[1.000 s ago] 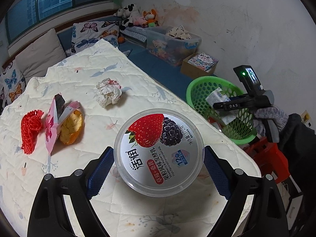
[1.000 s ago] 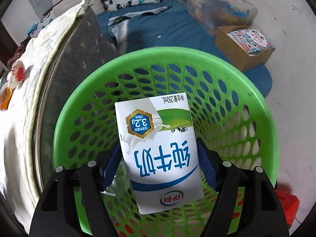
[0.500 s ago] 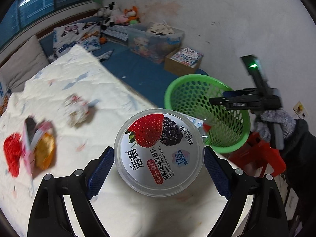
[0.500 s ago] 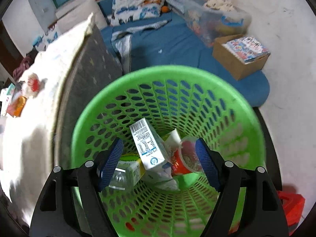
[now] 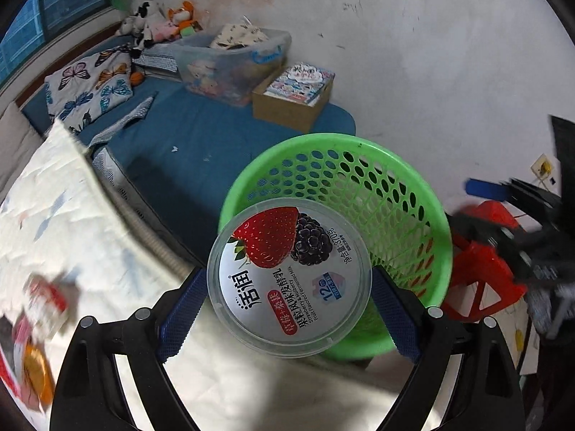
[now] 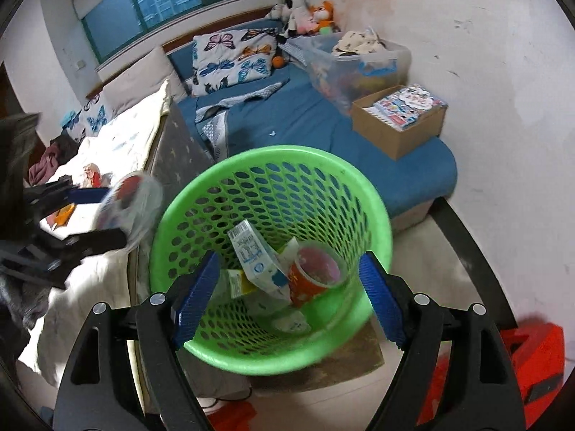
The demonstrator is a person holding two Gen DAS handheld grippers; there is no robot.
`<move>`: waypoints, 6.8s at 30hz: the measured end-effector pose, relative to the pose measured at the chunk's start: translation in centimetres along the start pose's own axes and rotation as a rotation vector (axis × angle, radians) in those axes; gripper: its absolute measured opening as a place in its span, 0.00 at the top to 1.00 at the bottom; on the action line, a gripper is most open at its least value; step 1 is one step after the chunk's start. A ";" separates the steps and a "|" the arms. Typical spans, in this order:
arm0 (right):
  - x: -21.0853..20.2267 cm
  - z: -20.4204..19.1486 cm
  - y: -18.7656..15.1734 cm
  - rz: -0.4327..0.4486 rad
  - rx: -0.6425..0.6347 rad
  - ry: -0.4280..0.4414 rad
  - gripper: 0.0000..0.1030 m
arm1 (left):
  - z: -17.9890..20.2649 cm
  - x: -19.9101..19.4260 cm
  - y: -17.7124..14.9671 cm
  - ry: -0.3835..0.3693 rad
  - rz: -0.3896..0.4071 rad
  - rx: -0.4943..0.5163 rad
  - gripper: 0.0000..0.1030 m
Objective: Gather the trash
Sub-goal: 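Carry the yogurt cup over the green basket and open the left tool, then move both tools back over the mattress, then grasp the crumpled white plastic wrapper with the right tool, then carry the white wrapper toward the green basket with the right tool while the left tool grasps the pink wrapper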
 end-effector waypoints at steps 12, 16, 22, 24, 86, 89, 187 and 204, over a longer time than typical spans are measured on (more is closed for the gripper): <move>-1.0 0.9 -2.9 0.012 0.055 -0.013 0.23 | 2.2 6.7 2.2 0.043 -0.089 0.007 0.15; -1.2 1.2 -3.4 0.015 0.080 -0.007 0.23 | 2.4 8.4 2.4 0.065 -0.107 0.011 0.15; -1.6 1.1 -3.6 0.026 0.084 -0.012 0.23 | 2.6 9.6 2.3 0.090 -0.115 0.016 0.15; -1.6 1.1 -3.7 0.028 0.084 -0.008 0.22 | 2.5 9.7 2.3 0.083 -0.116 0.006 0.15; -4.5 -18.2 2.4 0.147 -0.146 0.255 0.23 | -19.3 -19.2 -13.7 0.286 0.284 -0.466 0.13; -4.0 -19.8 3.1 0.139 -0.154 0.258 0.22 | -21.4 -19.8 -15.5 0.303 0.274 -0.495 0.13; 1.8 -24.3 9.9 0.104 -0.275 0.234 0.59 | -27.1 -18.7 -11.9 0.309 0.314 -0.463 0.93; -0.4 -12.6 4.3 0.041 -0.159 0.020 0.59 | -19.9 -23.0 -11.1 0.156 0.391 -0.384 0.95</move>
Point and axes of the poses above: each gripper's, at about its wrist camera, not at the fingertips, and x roughly the way its jaws point, z to its right, y to its top, the point moved 5 cm from there along x, roughly the way its jaws point, and after that the axes turned 14 degrees about -x, right-handed, at the moved point
